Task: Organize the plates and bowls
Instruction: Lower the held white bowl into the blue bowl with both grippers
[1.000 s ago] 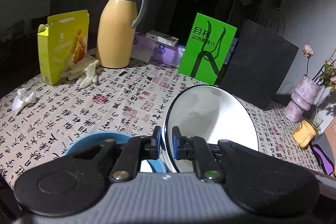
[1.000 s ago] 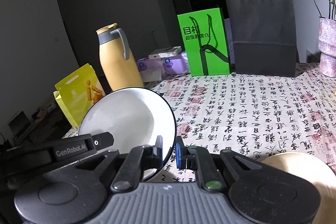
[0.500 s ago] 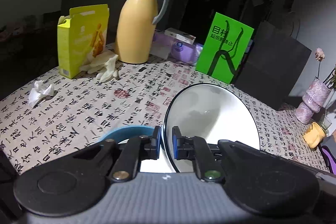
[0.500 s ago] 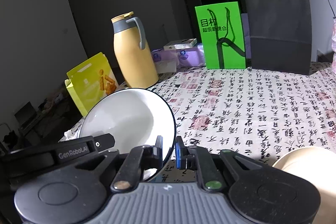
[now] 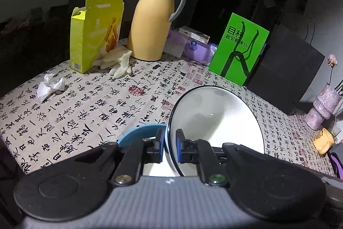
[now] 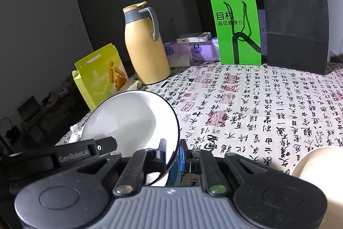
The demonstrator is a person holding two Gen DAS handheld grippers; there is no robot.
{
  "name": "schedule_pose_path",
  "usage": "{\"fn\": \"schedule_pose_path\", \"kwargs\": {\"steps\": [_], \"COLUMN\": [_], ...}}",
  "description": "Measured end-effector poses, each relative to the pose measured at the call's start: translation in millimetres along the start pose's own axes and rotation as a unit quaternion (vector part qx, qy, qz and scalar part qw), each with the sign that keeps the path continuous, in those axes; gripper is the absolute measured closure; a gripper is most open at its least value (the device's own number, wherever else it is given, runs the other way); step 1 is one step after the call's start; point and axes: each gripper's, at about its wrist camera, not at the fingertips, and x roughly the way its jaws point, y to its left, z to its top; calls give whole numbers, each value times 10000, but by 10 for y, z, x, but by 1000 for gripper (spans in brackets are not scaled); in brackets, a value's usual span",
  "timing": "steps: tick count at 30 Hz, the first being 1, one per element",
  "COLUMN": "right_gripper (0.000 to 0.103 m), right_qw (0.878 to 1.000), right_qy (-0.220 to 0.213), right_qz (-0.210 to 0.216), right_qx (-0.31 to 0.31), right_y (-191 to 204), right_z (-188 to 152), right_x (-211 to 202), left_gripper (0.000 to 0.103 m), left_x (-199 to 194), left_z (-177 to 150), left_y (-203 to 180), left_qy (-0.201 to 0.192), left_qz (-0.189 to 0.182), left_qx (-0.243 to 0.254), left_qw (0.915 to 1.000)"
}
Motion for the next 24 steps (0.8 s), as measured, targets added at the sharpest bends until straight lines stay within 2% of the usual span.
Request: {"fn": "schedule_pose_path", "kwargs": {"steps": [24], "right_gripper": [92], "right_qw": [9991], "right_qy": [377], "right_qz": [9], "right_qx": [-195], "right_y": [170], "right_z": [-118], "right_x": [238], "left_gripper": [92], "left_x": [158], "left_z": [-117], "left_y": [201], "left_qy": [399], "left_qz": [333], "left_qx": [107], "left_qw": [9986]}}
